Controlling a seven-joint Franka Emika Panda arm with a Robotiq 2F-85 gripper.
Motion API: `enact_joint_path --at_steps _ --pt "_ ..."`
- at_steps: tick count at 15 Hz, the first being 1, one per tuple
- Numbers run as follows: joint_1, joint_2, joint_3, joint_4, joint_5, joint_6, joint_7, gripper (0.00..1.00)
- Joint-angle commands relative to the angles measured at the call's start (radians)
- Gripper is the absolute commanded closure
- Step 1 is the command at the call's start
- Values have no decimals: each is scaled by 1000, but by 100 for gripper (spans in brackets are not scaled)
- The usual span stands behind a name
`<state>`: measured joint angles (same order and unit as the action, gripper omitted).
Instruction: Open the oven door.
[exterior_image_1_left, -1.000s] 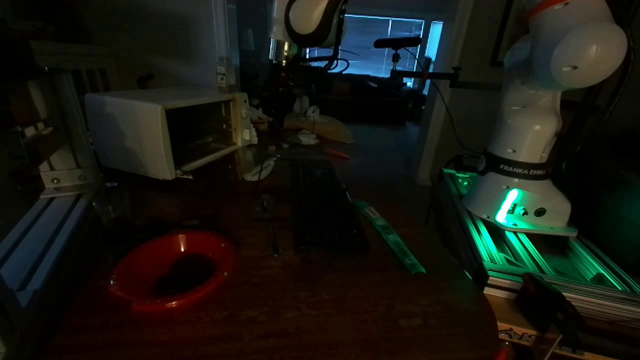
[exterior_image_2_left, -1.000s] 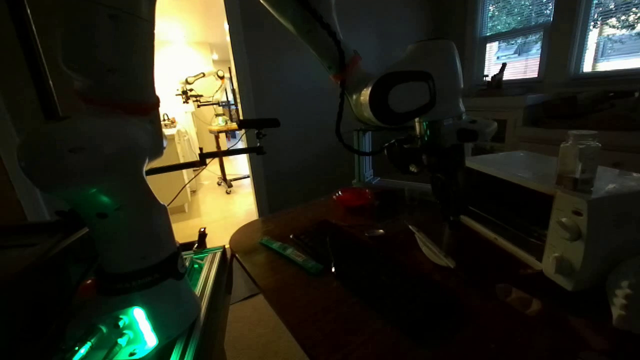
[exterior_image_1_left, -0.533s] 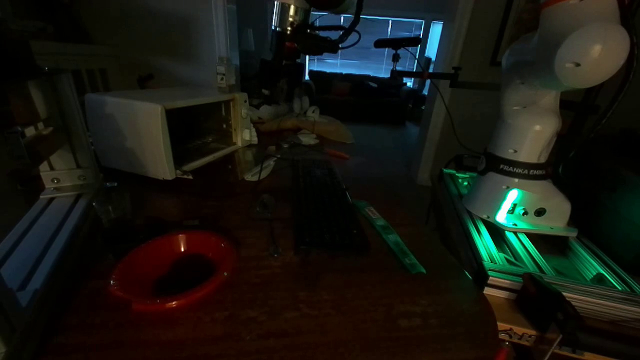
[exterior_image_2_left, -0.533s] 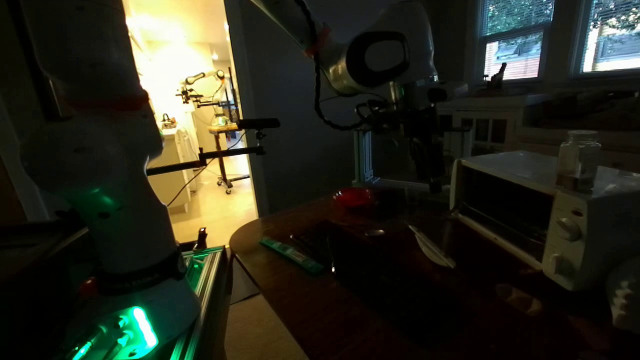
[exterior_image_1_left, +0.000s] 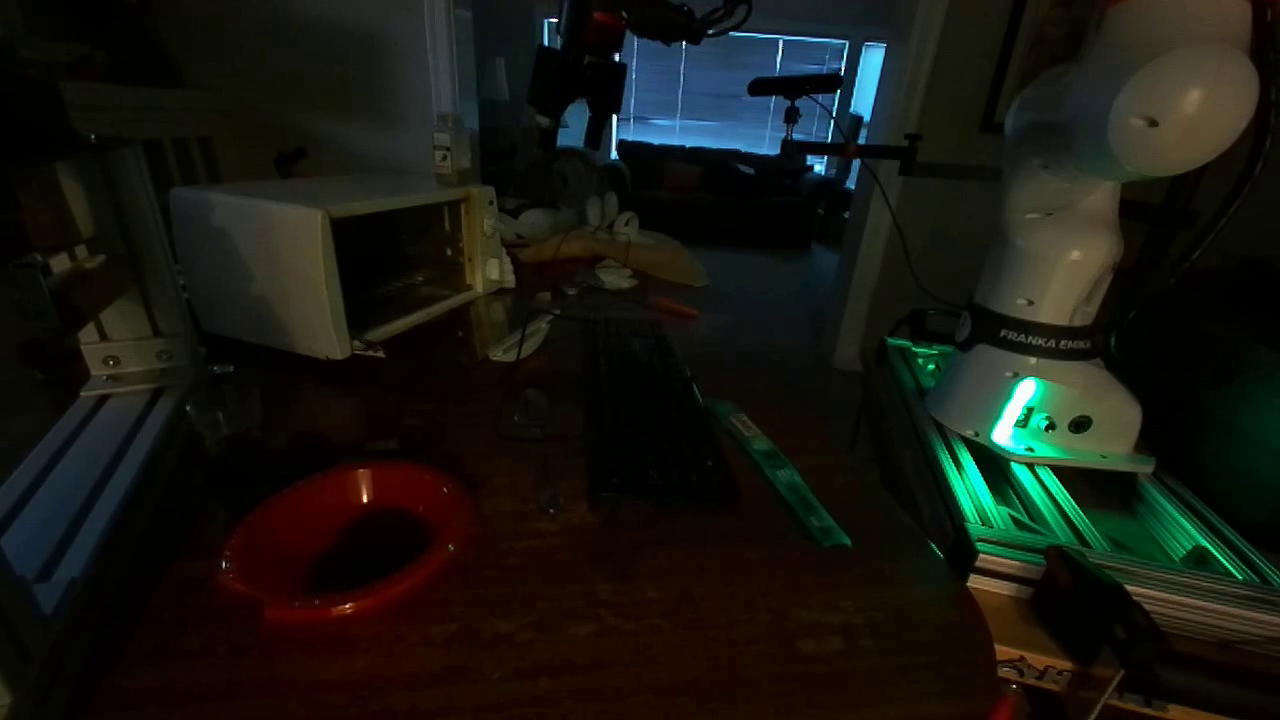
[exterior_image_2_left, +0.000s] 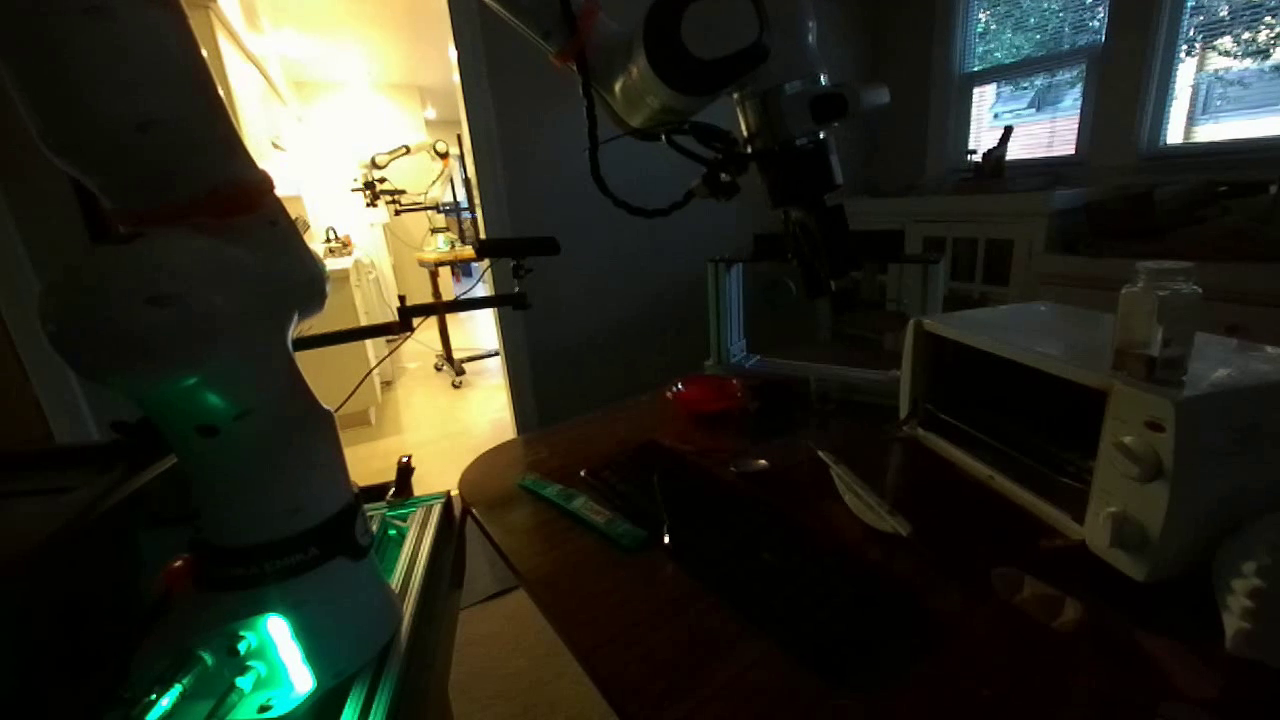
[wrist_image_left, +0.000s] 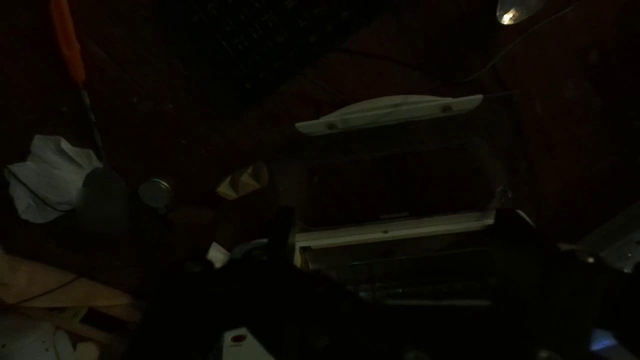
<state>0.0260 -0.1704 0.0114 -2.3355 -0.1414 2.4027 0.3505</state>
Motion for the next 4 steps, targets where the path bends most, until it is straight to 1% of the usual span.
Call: enact_joint_path --at_steps 1,2,4 --pt "-49 -84 35 -57 -114 36 56 0" --pt "-33 -34 27 -9 -38 3 4 0" --pt "-48 -59 35 -19 -73 7 19 0"
